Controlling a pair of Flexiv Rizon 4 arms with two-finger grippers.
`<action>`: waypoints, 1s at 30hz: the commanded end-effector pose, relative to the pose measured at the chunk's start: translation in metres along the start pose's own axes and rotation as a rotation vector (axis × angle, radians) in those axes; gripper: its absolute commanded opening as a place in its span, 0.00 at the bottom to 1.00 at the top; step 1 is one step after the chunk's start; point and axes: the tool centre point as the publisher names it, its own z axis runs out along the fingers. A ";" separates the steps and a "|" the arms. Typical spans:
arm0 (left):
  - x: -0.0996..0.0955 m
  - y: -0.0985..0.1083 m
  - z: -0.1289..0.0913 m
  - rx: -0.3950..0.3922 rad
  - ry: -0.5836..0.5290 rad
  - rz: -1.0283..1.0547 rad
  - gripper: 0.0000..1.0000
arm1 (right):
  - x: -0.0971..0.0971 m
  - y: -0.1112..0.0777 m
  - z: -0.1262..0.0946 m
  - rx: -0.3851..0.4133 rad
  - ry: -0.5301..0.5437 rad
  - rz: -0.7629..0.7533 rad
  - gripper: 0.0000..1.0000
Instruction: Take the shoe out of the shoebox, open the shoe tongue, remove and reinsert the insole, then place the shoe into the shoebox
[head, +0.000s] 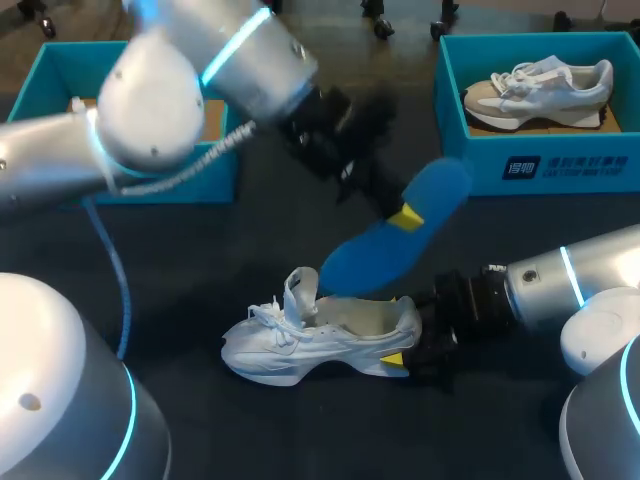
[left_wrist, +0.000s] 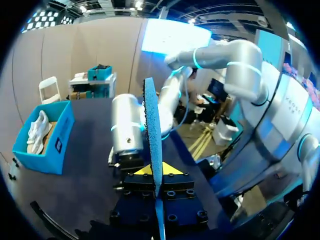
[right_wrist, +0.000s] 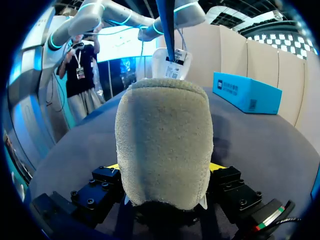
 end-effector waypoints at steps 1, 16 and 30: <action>0.016 -0.023 -0.037 0.017 0.043 0.031 0.00 | 0.000 0.002 0.001 0.006 -0.001 0.001 0.00; 0.057 -0.065 -0.080 0.079 0.066 0.117 0.00 | 0.000 0.002 0.001 0.006 -0.001 0.001 0.00; 0.088 -0.103 -0.125 0.132 0.027 0.246 0.00 | 0.000 0.002 0.001 0.006 -0.001 0.001 0.00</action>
